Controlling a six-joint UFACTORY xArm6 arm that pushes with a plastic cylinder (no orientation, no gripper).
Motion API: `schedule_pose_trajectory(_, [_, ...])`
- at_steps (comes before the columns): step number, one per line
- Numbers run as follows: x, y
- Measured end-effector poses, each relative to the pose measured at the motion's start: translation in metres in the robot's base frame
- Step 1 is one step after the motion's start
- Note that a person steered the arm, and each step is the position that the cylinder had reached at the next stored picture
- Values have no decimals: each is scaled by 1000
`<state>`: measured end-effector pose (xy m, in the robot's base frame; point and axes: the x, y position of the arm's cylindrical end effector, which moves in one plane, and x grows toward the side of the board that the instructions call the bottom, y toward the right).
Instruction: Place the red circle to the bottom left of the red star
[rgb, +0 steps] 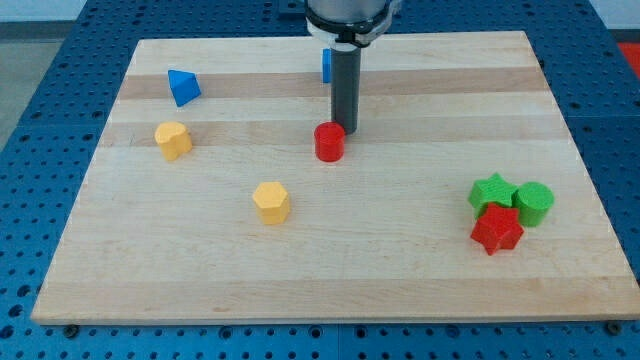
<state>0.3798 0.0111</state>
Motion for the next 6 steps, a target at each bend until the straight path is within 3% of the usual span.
schedule_pose_trajectory(2, [1, -61])
schedule_pose_trajectory(4, [1, -63])
schedule_pose_trajectory(5, [22, -33])
schedule_pose_trajectory(6, [77, 4])
